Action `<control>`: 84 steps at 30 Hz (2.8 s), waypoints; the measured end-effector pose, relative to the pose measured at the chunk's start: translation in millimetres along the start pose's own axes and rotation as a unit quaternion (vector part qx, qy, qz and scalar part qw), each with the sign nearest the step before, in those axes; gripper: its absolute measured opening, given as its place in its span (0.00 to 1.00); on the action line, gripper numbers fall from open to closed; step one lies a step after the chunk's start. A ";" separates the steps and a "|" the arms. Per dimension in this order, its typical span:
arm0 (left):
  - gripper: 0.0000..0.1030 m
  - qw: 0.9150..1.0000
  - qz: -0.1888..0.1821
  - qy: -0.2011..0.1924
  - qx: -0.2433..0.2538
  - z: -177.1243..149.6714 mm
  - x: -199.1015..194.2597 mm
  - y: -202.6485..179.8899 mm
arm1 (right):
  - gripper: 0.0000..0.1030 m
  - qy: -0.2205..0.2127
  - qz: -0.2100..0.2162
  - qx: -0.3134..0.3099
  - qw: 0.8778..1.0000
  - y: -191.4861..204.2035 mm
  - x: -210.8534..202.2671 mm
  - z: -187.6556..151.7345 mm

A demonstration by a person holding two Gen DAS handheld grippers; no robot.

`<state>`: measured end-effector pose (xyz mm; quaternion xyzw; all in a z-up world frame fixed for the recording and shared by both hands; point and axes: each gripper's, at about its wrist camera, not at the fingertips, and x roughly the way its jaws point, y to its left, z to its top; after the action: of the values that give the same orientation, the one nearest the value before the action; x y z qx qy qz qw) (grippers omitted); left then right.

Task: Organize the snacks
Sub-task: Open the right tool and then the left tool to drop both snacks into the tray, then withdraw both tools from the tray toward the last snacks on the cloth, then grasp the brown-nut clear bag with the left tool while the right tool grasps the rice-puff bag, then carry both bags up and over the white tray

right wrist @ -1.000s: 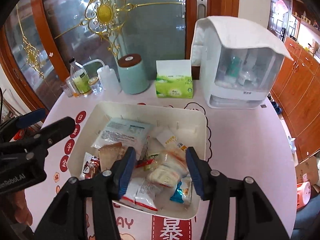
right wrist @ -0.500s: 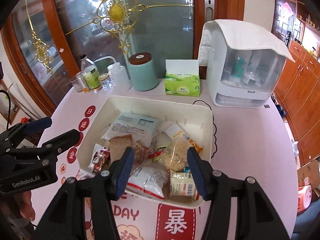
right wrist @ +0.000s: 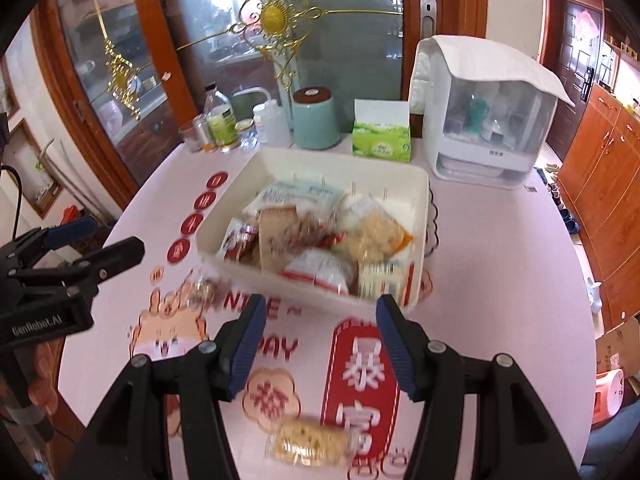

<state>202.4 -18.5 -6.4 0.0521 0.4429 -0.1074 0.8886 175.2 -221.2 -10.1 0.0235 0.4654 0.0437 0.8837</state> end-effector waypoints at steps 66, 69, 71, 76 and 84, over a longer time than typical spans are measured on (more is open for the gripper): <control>0.56 0.983 -0.053 0.170 0.049 -67.2 238.0 79.8 | 0.78 0.176 -0.121 0.157 0.964 47.3 128.7 -176.3; 0.56 0.983 -0.057 0.166 0.059 -80.2 222.3 75.3 | 0.78 0.175 -0.114 0.159 0.965 54.7 126.2 -181.8; 0.56 0.983 -0.059 0.161 0.067 -84.1 206.5 73.0 | 0.77 0.175 -0.112 0.155 0.966 61.9 123.1 -186.0; 0.56 0.983 -0.065 0.149 0.084 -100.0 169.6 62.2 | 0.77 0.170 -0.099 0.146 0.970 71.8 114.6 -193.6; 0.56 0.985 -0.077 0.136 0.070 -110.3 123.1 34.4 | 0.77 0.132 -0.065 0.136 0.980 65.4 80.0 -188.5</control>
<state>197.0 17.8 -171.2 0.0938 0.5541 -0.1980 0.8031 61.2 -148.1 -177.0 0.1075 0.5802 -0.0745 0.8039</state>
